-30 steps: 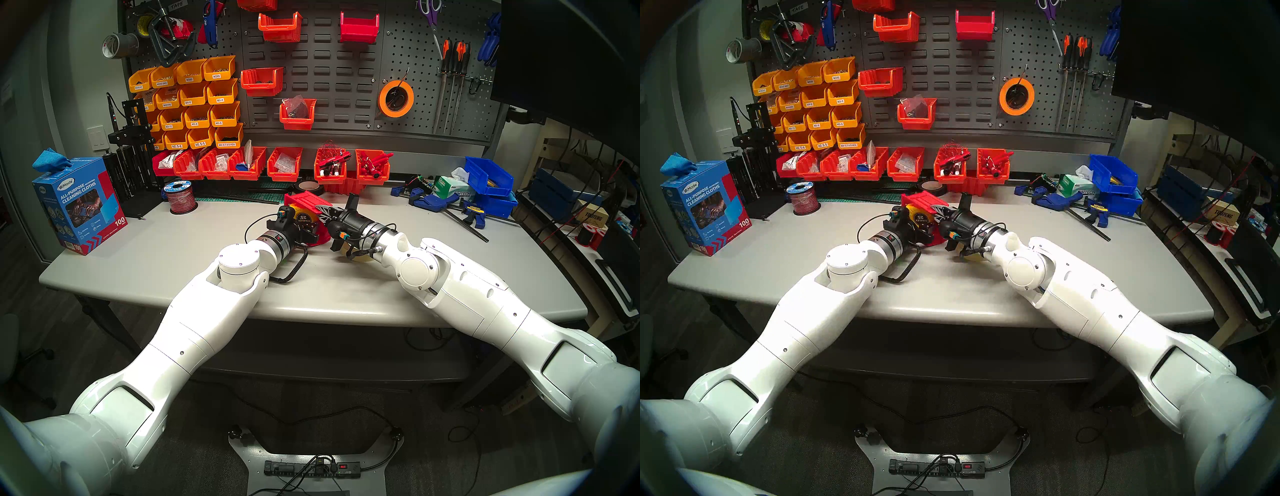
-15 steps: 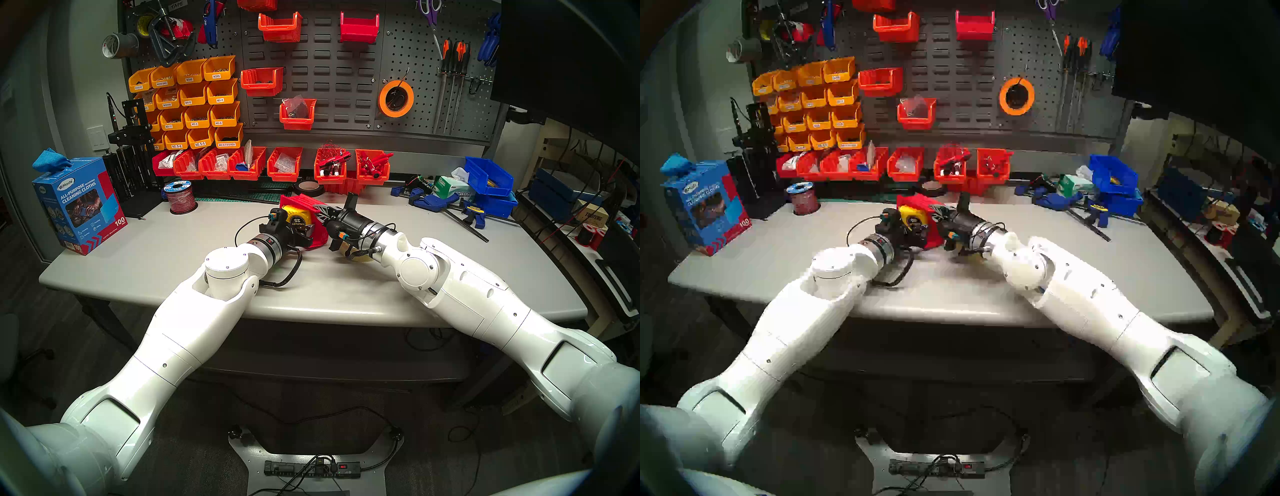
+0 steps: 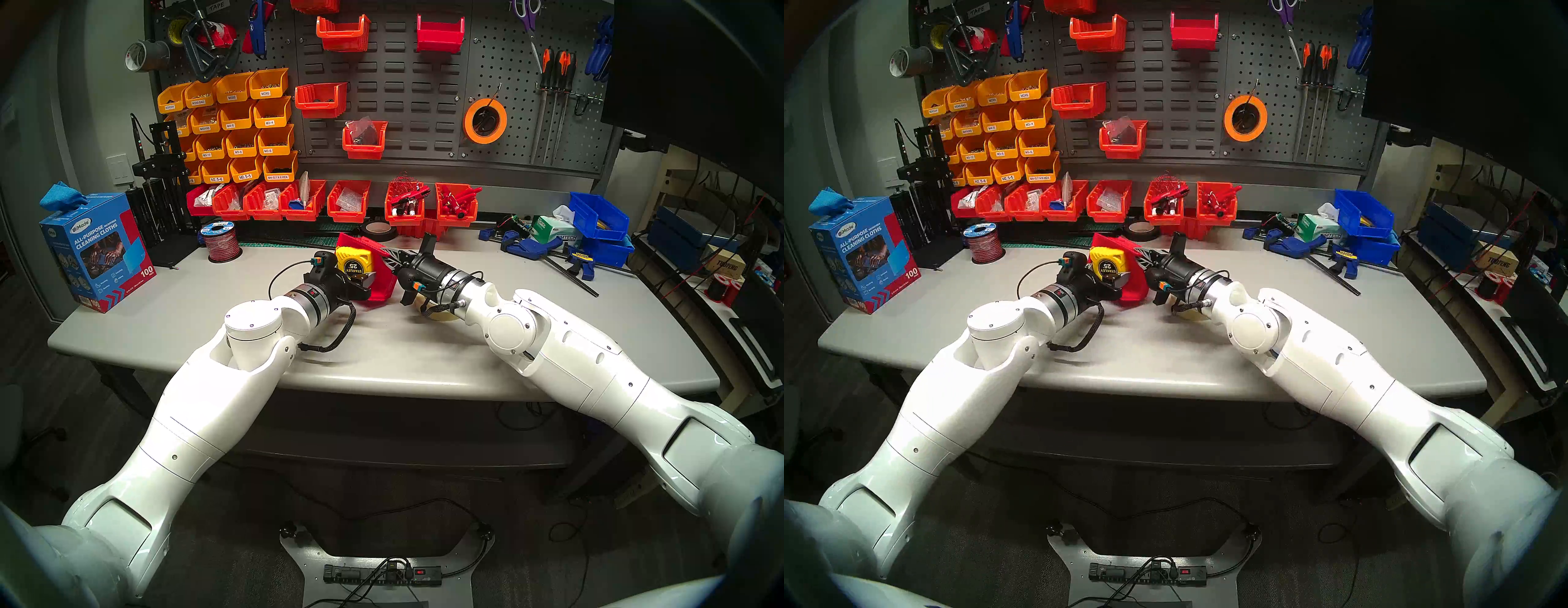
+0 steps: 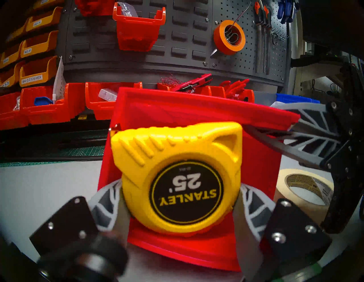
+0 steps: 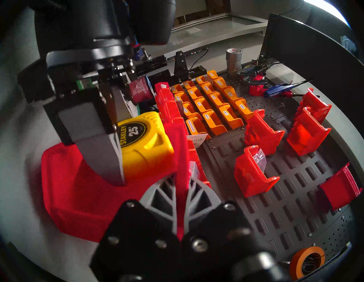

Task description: Take out tools from the storage box

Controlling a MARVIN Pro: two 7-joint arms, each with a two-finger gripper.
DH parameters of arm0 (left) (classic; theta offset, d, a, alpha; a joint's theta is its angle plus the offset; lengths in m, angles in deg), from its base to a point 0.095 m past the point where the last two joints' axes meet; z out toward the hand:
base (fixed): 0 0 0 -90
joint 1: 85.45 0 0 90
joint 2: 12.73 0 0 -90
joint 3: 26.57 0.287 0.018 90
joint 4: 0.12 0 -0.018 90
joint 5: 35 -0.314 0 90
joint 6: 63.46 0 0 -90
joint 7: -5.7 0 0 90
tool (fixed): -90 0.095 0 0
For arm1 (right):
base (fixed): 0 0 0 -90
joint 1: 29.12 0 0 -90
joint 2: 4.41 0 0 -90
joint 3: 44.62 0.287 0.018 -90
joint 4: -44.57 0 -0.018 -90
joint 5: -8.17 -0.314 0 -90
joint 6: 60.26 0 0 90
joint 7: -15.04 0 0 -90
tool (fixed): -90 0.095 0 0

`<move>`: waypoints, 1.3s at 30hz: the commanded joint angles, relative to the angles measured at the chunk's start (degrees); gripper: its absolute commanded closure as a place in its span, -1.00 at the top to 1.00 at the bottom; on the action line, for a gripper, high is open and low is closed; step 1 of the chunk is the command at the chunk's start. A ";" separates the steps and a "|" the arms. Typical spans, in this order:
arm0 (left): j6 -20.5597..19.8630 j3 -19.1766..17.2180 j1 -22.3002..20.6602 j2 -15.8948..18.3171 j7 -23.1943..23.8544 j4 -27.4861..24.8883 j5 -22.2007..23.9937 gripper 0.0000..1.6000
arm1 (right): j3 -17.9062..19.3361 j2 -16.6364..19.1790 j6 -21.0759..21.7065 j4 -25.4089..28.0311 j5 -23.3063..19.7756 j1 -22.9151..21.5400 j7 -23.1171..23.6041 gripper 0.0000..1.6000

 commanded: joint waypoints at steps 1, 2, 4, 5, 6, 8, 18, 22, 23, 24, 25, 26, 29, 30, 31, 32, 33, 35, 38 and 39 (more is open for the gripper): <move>1.52 -4.71 -2.02 0.98 -0.57 -3.98 1.52 -1.00 | 0.49 0.57 0.39 -0.51 0.06 -0.25 -0.21 -1.00; 1.44 -4.83 -1.93 1.00 -0.63 -4.13 1.65 -1.00 | 0.48 0.57 0.39 -0.52 0.06 -0.27 -0.23 -1.00; 1.29 -4.97 -1.75 1.01 -0.76 -4.37 1.86 -1.00 | 0.44 0.56 0.39 -0.55 0.05 -0.30 -0.27 -1.00; 1.22 -5.01 -1.66 0.97 -0.85 -4.52 1.94 -1.00 | 0.43 0.56 0.38 -0.57 0.05 -0.31 -0.28 -1.00; 1.11 -5.08 -1.55 0.91 -0.94 -4.70 2.07 -1.00 | 0.42 0.55 0.38 -0.58 0.05 -0.32 -0.30 -1.00; 0.88 -5.19 -1.38 0.78 -1.11 -5.10 2.39 -1.00 | 0.38 0.55 0.37 -0.61 0.04 -0.35 -0.34 -1.00; 0.47 -5.46 -1.87 -0.25 -1.56 -6.28 3.67 -1.00 | 0.27 0.52 0.36 -0.74 0.02 -0.43 -0.51 -1.00; 0.33 -6.12 -2.11 -0.49 -2.12 -6.79 4.12 -1.00 | 0.23 0.53 0.41 -0.78 0.00 -0.46 -0.48 -1.00; 0.33 -6.12 -2.11 -0.49 -2.12 -6.79 4.12 -1.00 | 0.23 0.53 0.41 -0.78 0.00 -0.46 -0.48 -1.00; 0.29 -6.26 -2.16 -0.46 -2.17 -6.83 4.21 -1.00 | 0.23 0.54 0.43 -0.76 0.00 -0.46 -0.47 -1.00; 0.36 -6.42 -2.20 -0.40 -2.27 -6.82 4.20 -1.00 | 0.24 0.55 0.46 -0.73 0.00 -0.44 -0.46 -1.00; 0.37 -6.56 -2.24 -0.34 -2.31 -6.79 4.26 -1.00 | 0.24 0.57 0.48 -0.70 0.00 -0.43 -0.46 -1.00; 0.41 -7.13 -2.46 0.04 -2.30 -6.67 4.40 -1.00 | 0.23 0.60 0.54 -0.64 0.00 -0.43 -0.47 -1.00; 0.25 -7.42 -2.62 0.29 -2.44 -6.70 4.40 -1.00 | 0.22 0.61 0.55 -0.63 -0.01 -0.43 -0.47 -1.00; -0.11 -7.86 -2.88 0.77 -2.80 -6.61 4.19 -1.00 | 0.21 0.62 0.58 -0.61 -0.01 -0.43 -0.47 -1.00; -0.08 -8.00 -3.02 1.06 -2.83 -6.46 3.96 -1.00 | 0.20 0.63 0.59 -0.61 -0.02 -0.43 -0.47 -1.00; -0.08 -7.97 -3.30 1.67 -3.11 -6.19 3.11 -1.00 | 0.19 0.63 0.60 -0.60 -0.02 -0.44 -0.47 -1.00; -0.53 -8.06 -3.87 2.80 -3.47 -5.49 2.17 -1.00 | 0.17 0.65 0.63 -0.59 -0.03 -0.44 -0.47 -1.00; -0.75 -8.55 -4.62 4.59 -2.93 -4.41 1.27 -1.00 | 0.16 0.66 0.66 -0.58 -0.04 -0.45 -0.47 -1.00; -1.00 -8.74 -4.86 5.49 -2.44 -4.22 0.97 -1.00 | 0.15 0.65 0.66 -0.58 -0.04 -0.45 -0.46 -1.00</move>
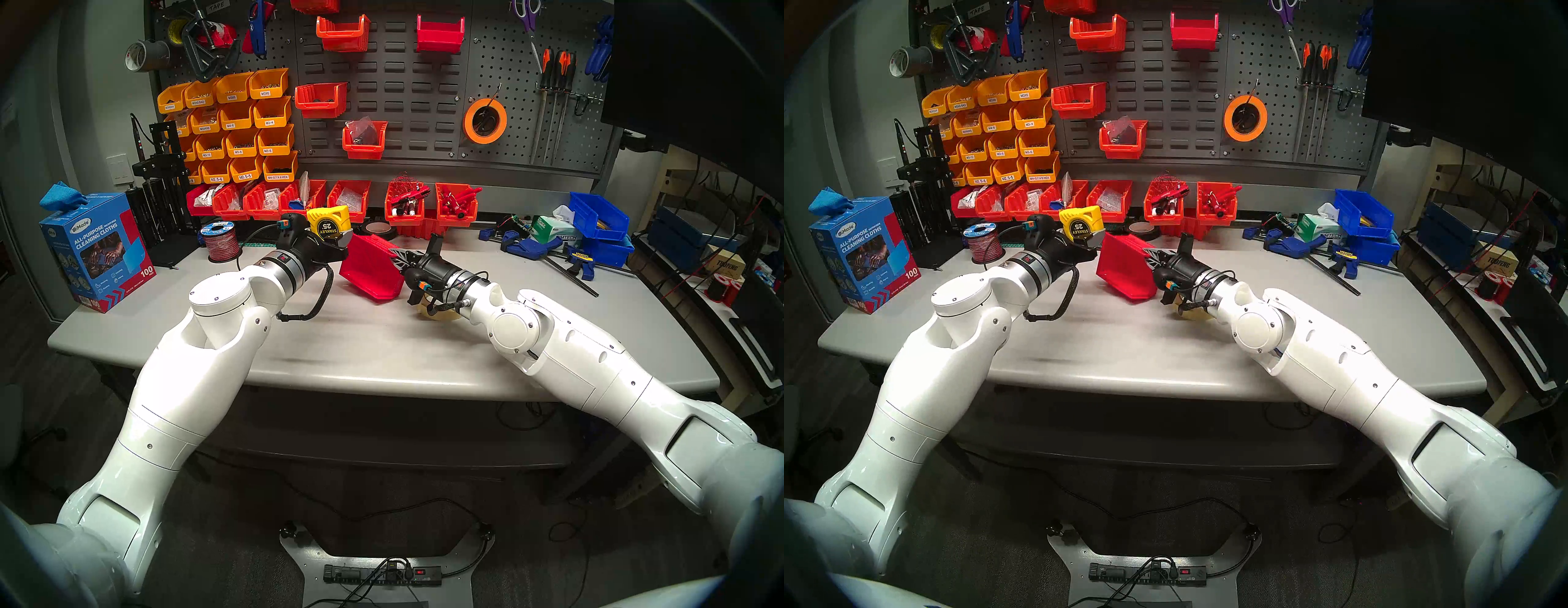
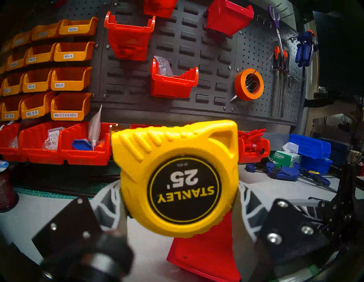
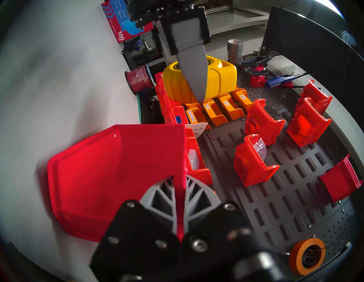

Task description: Take out tools from the storage box

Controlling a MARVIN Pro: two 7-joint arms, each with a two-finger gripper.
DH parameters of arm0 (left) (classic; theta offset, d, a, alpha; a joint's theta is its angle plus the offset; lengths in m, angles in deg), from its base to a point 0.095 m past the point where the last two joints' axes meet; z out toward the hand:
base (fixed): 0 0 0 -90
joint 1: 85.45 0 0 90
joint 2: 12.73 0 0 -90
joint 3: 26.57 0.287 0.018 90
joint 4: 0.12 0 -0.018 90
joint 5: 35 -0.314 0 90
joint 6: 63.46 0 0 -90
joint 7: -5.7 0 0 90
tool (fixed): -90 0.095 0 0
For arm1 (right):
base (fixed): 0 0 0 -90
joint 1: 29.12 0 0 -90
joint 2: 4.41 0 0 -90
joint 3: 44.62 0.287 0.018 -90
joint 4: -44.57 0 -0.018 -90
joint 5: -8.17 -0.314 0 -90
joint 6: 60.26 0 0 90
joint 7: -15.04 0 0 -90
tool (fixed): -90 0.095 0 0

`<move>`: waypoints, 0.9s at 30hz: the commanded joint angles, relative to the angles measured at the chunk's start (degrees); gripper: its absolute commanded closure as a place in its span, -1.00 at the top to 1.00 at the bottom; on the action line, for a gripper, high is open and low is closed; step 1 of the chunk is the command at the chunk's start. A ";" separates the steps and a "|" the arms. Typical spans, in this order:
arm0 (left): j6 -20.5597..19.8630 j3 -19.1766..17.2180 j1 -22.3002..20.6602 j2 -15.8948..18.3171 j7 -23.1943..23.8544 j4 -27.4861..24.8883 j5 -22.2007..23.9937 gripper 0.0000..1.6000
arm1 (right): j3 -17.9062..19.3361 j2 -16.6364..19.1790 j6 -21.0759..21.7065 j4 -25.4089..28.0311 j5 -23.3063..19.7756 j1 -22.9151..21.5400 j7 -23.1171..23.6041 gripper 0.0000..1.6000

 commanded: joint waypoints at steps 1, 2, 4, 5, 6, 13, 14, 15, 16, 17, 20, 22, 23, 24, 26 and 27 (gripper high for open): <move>0.17 -2.18 -3.88 4.50 1.44 0.50 -2.34 -1.00 | 0.29 -0.21 -0.17 0.68 0.00 -0.48 -0.21 -1.00; 0.19 -2.35 -3.96 5.39 2.11 0.66 -2.70 -1.00 | 0.28 -0.21 -0.17 0.69 0.00 -0.48 -0.21 -1.00; -0.20 -2.50 -4.19 7.04 3.29 1.06 -3.38 -1.00 | 0.28 -0.20 -0.15 0.69 -0.01 -0.48 -0.21 -1.00; -0.27 -2.56 -4.22 7.72 3.85 1.30 -3.65 -1.00 | 0.28 -0.20 -0.14 0.70 -0.01 -0.48 -0.21 -1.00; -0.98 -2.79 -4.26 8.16 4.87 1.66 -4.42 -1.00 | 0.28 -0.20 -0.14 0.70 -0.01 -0.48 -0.21 -1.00; -4.03 -0.91 -5.59 14.11 10.94 3.48 -7.55 -1.00 | 0.27 -0.19 -0.10 0.73 -0.01 -0.48 -0.21 -1.00; -5.36 -1.61 -5.65 13.07 11.87 3.83 -9.67 -1.00 | 0.27 -0.19 -0.10 0.73 -0.01 -0.48 -0.21 -1.00; -5.99 -0.67 -6.25 14.46 12.53 4.06 -9.44 -1.00 | 0.27 -0.19 -0.09 0.73 -0.01 -0.48 -0.21 -1.00; -7.20 0.18 -7.07 15.51 13.10 4.43 -9.49 -1.00 | 0.26 -0.19 -0.09 0.73 -0.01 -0.48 -0.21 -1.00; -8.28 -0.39 -7.42 14.48 13.99 4.82 -11.05 -1.00 | 0.26 -0.18 -0.09 0.73 -0.01 -0.48 -0.21 -1.00; -11.04 0.56 -9.17 14.58 14.50 5.57 -12.26 -1.00 | 0.26 -0.19 -0.09 0.73 -0.02 -0.49 -0.20 -1.00; -12.40 0.98 -10.13 13.84 14.72 6.52 -13.56 -1.00 | 0.26 -0.19 -0.09 0.72 -0.02 -0.49 -0.20 -1.00; -13.62 1.69 -11.23 13.76 14.85 7.21 -13.87 -1.00 | 0.26 -0.19 -0.09 0.72 -0.02 -0.49 -0.19 -1.00; -13.84 0.98 -10.55 13.36 15.12 6.85 -14.70 -1.00 | 0.26 -0.19 -0.09 0.72 -0.02 -0.49 -0.19 -1.00; -14.86 2.06 -11.98 13.52 15.91 7.63 -15.58 -1.00 | 0.26 -0.19 -0.10 0.71 -0.02 -0.49 -0.19 -1.00; -14.90 1.96 -11.82 13.60 16.53 7.43 -16.30 -1.00 | 0.25 -0.20 -0.10 0.70 -0.02 -0.49 -0.18 -1.00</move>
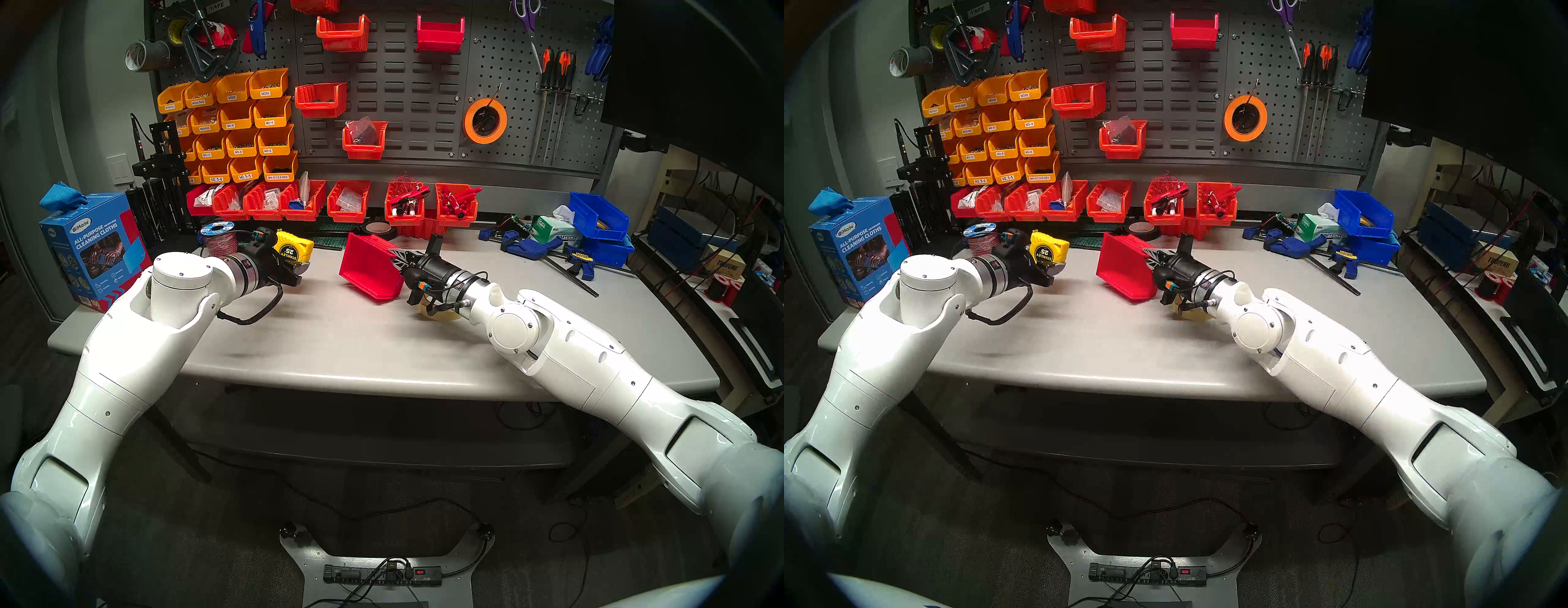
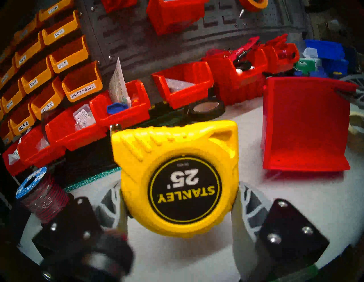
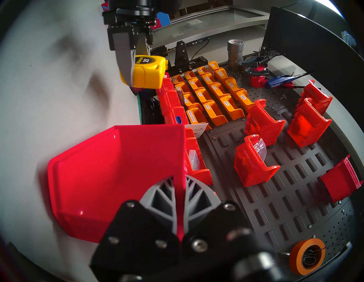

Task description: Take out tools from the storage box

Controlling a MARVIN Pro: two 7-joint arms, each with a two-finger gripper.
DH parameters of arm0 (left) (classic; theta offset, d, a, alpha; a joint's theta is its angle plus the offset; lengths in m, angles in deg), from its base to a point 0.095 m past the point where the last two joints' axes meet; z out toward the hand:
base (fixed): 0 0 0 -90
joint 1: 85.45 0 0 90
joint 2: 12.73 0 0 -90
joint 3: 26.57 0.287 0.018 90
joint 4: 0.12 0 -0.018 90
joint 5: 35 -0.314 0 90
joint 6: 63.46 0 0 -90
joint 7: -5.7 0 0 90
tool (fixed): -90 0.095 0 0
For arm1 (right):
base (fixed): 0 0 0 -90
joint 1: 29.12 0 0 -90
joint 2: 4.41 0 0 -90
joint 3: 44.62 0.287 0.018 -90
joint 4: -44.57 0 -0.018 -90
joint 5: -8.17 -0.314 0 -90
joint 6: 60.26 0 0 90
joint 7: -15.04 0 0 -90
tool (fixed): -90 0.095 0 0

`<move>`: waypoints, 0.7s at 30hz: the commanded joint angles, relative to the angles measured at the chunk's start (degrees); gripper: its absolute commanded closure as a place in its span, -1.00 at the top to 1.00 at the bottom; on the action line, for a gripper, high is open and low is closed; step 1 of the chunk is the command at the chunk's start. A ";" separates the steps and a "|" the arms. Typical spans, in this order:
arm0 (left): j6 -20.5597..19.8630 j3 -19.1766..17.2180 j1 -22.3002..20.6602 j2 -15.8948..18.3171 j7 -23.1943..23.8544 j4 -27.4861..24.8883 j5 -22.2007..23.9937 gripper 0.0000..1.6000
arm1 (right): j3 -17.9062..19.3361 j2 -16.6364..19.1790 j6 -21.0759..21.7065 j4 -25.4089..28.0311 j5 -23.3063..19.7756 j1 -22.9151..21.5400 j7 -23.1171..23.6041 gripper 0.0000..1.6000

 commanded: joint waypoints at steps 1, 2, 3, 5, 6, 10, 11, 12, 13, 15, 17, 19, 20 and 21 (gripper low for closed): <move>-1.55 0.26 -6.41 0.52 2.06 -0.08 -3.69 -1.00 | 0.32 -0.16 -0.20 0.58 -0.01 -0.49 -0.22 -1.00; -1.59 0.47 -6.91 0.42 2.72 0.20 -4.26 -1.00 | 0.32 -0.16 -0.20 0.58 -0.01 -0.49 -0.22 -1.00; -1.71 -0.12 -6.57 -0.07 3.00 0.01 -4.80 -1.00 | 0.32 -0.17 -0.21 0.57 -0.01 -0.49 -0.21 -1.00; -1.72 0.59 -7.91 -0.59 3.74 0.63 -6.03 -1.00 | 0.32 -0.17 -0.21 0.56 -0.01 -0.50 -0.20 -1.00; -1.91 0.25 -7.90 -0.96 4.07 0.48 -6.30 -1.00 | 0.32 -0.17 -0.21 0.56 -0.01 -0.50 -0.20 -1.00; -2.88 0.63 -9.21 -1.42 6.37 0.92 -8.41 -1.00 | 0.32 -0.18 -0.22 0.54 -0.01 -0.50 -0.19 -1.00; -3.06 1.57 -10.52 -1.32 7.28 1.74 -9.06 -1.00 | 0.32 -0.18 -0.23 0.55 -0.01 -0.50 -0.19 -1.00; -2.99 1.96 -10.82 -1.12 8.13 1.96 -10.01 -1.00 | 0.32 -0.18 -0.23 0.54 -0.01 -0.50 -0.19 -1.00; -2.65 1.66 -10.38 -1.20 8.58 1.75 -10.59 -1.00 | 0.32 -0.18 -0.23 0.54 -0.01 -0.50 -0.19 -1.00; -2.42 2.85 -11.80 -1.06 10.32 2.62 -12.10 -1.00 | 0.32 -0.18 -0.24 0.54 -0.01 -0.50 -0.19 -1.00; -1.92 3.75 -12.82 -1.00 11.94 3.34 -13.79 -1.00 | 0.33 -0.18 -0.24 0.54 -0.01 -0.50 -0.19 -1.00; -1.45 4.43 -13.54 -0.92 13.45 3.98 -15.22 -1.00 | 0.33 -0.18 -0.25 0.53 -0.01 -0.50 -0.18 -1.00; -1.19 5.05 -14.26 -0.76 14.38 4.48 -15.97 -1.00 | 0.33 -0.19 -0.25 0.53 -0.01 -0.50 -0.18 -1.00; -0.91 5.16 -14.46 -0.81 15.12 4.71 -16.86 -1.00 | 0.33 -0.19 -0.25 0.53 -0.01 -0.50 -0.18 -1.00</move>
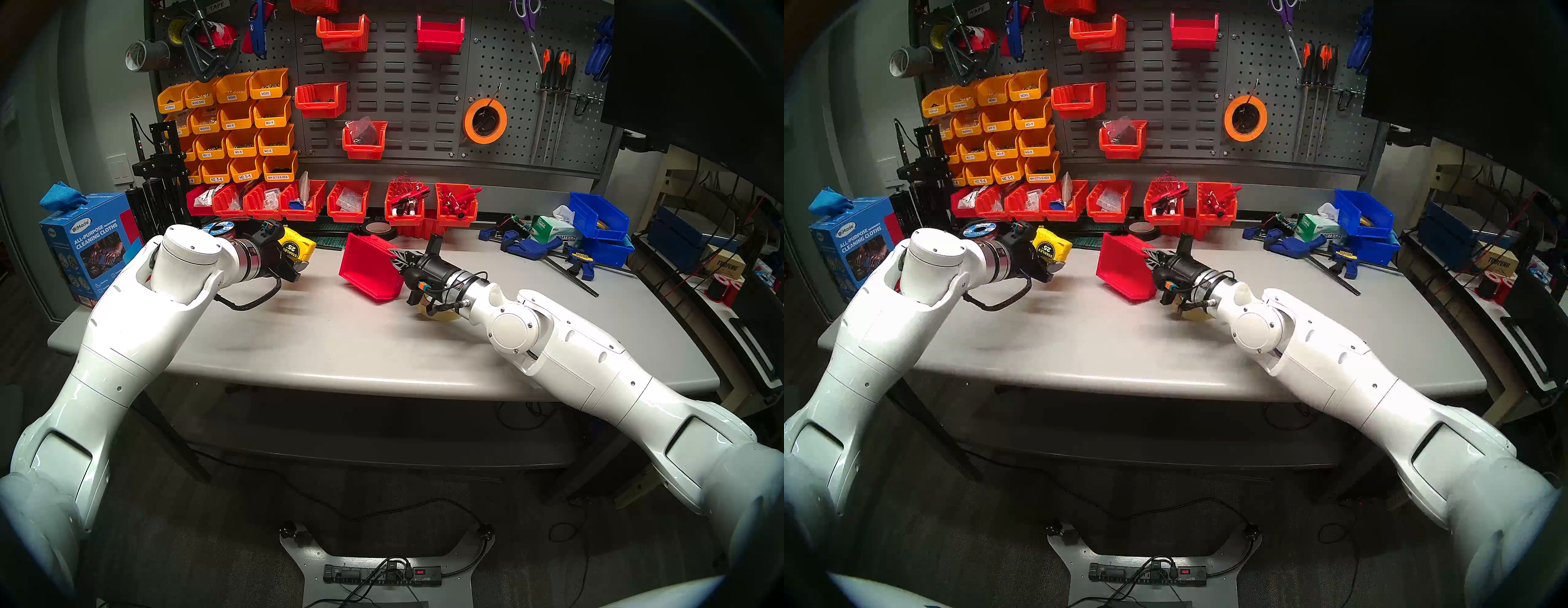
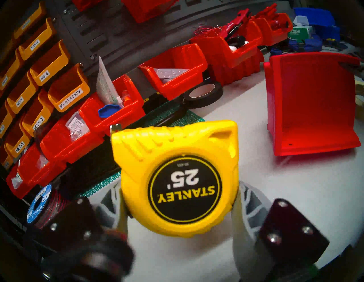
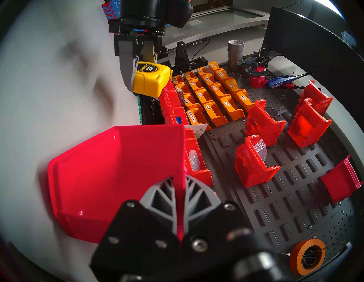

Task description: Take out tools from the storage box

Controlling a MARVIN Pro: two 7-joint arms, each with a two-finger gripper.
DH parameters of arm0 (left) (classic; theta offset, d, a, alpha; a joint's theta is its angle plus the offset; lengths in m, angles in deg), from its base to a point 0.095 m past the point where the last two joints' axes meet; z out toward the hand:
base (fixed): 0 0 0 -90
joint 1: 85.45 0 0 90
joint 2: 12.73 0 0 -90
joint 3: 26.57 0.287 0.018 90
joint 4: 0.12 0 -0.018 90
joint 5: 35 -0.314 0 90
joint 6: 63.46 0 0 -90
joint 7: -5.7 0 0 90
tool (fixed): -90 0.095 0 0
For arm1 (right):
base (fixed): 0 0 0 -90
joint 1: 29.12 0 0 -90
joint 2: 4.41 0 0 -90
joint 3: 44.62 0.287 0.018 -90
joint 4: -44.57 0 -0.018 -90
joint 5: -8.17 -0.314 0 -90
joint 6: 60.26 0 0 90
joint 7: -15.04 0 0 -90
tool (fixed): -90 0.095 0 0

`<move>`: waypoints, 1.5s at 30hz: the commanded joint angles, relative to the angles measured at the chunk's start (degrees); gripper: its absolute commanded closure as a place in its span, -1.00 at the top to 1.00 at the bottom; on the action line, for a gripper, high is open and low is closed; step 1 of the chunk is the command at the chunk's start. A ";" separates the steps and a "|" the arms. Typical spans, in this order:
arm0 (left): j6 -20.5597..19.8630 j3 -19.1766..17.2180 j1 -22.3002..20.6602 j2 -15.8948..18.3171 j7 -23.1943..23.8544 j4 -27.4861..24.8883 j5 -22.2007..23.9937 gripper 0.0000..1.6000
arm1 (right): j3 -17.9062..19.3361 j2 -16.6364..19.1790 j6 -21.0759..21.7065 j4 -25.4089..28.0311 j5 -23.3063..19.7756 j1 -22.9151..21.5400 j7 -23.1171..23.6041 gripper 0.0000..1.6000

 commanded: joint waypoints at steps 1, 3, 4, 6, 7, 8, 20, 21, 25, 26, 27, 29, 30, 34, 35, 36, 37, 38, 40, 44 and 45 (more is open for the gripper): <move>2.17 0.91 -6.07 0.47 4.26 1.15 -4.81 -1.00 | 0.34 -0.15 -0.15 0.55 -0.01 -0.50 -0.22 -1.00; 2.79 1.44 -6.76 0.67 5.95 1.72 -6.34 -1.00 | 0.34 -0.15 -0.15 0.54 -0.01 -0.50 -0.22 -1.00; 3.03 2.16 -7.69 0.89 6.85 2.35 -6.89 -1.00 | 0.34 -0.15 -0.15 0.54 -0.01 -0.50 -0.21 -1.00; 4.30 2.84 -8.23 1.68 8.42 2.69 -8.44 -1.00 | 0.34 -0.15 -0.15 0.54 -0.01 -0.50 -0.21 -1.00; 5.08 3.46 -8.78 2.29 9.54 3.17 -9.35 -1.00 | 0.34 -0.15 -0.16 0.53 -0.01 -0.50 -0.21 -1.00; 5.63 3.63 -8.97 2.67 10.26 3.43 -9.97 -1.00 | 0.34 -0.15 -0.16 0.53 -0.01 -0.50 -0.21 -1.00; 14.77 6.14 -13.53 6.85 23.66 7.19 -15.65 -1.00 | 0.34 -0.16 -0.16 0.53 -0.01 -0.50 -0.20 -1.00; 15.59 6.60 -14.20 7.07 25.06 7.67 -16.03 -1.00 | 0.34 -0.16 -0.17 0.53 -0.01 -0.50 -0.20 -1.00; 19.73 7.69 -15.92 7.70 30.11 9.21 -17.52 -1.00 | 0.35 -0.15 -0.17 0.56 -0.01 -0.49 -0.22 -1.00; 20.85 8.41 -16.87 7.71 31.15 10.24 -17.89 -1.00 | 0.36 -0.14 -0.17 0.56 0.00 -0.49 -0.22 -1.00; 21.33 7.67 -16.33 7.51 31.68 10.21 -18.53 -1.00 | 0.36 -0.14 -0.17 0.57 0.00 -0.49 -0.22 -1.00; 24.13 8.74 -18.03 7.46 33.52 12.03 -19.13 -1.00 | 0.36 -0.14 -0.17 0.57 0.00 -0.49 -0.22 -1.00; 24.61 8.28 -17.83 7.44 34.17 11.92 -19.61 -1.00 | 0.36 -0.14 -0.17 0.56 0.00 -0.49 -0.22 -1.00; 28.55 9.42 -20.18 7.33 36.66 14.24 -20.18 -1.00 | 0.36 -0.15 -0.18 0.56 0.00 -0.49 -0.22 -1.00; 28.82 8.29 -19.46 7.08 36.91 14.03 -20.69 -1.00 | 0.36 -0.15 -0.18 0.56 0.00 -0.49 -0.22 -1.00; 30.01 7.38 -19.39 6.54 37.57 14.64 -21.62 -1.00 | 0.36 -0.15 -0.18 0.56 0.00 -0.49 -0.22 -1.00; 31.98 8.18 -20.64 6.26 38.01 16.20 -21.81 -1.00 | 0.36 -0.14 -0.18 0.56 0.00 -0.49 -0.22 -1.00; 32.92 8.21 -21.02 5.99 38.28 16.82 -22.14 -1.00 | 0.36 -0.14 -0.18 0.56 0.00 -0.49 -0.22 -1.00; 34.98 8.61 -21.91 5.48 39.00 18.36 -22.60 -1.00 | 0.36 -0.14 -0.18 0.57 0.00 -0.49 -0.22 -1.00; 38.71 9.19 -23.52 4.42 40.98 20.88 -23.19 -0.93 | 0.36 -0.14 -0.18 0.58 0.00 -0.48 -0.23 -1.00; 39.35 9.19 -23.79 4.12 41.51 21.40 -23.33 -0.83 | 0.37 -0.13 -0.18 0.59 0.00 -0.48 -0.24 -1.00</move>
